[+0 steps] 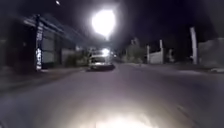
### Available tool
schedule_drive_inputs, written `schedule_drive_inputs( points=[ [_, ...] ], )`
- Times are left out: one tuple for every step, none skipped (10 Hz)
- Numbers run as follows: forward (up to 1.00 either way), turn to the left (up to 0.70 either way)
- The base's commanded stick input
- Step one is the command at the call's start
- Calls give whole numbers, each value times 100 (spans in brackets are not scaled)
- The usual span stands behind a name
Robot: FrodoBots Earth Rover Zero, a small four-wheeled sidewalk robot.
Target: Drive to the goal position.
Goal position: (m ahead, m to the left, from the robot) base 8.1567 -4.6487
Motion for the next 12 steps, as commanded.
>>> schedule_drive_inputs(
  points=[
    [100, 0],
    [100, 0],
    [100, 0],
    [100, 0],
    [100, -11],
    [100, -30],
    [100, -40],
    [100, -40],
    [100, -40],
    [100, -40],
    [100, -10],
    [100, 0]
  ],
)
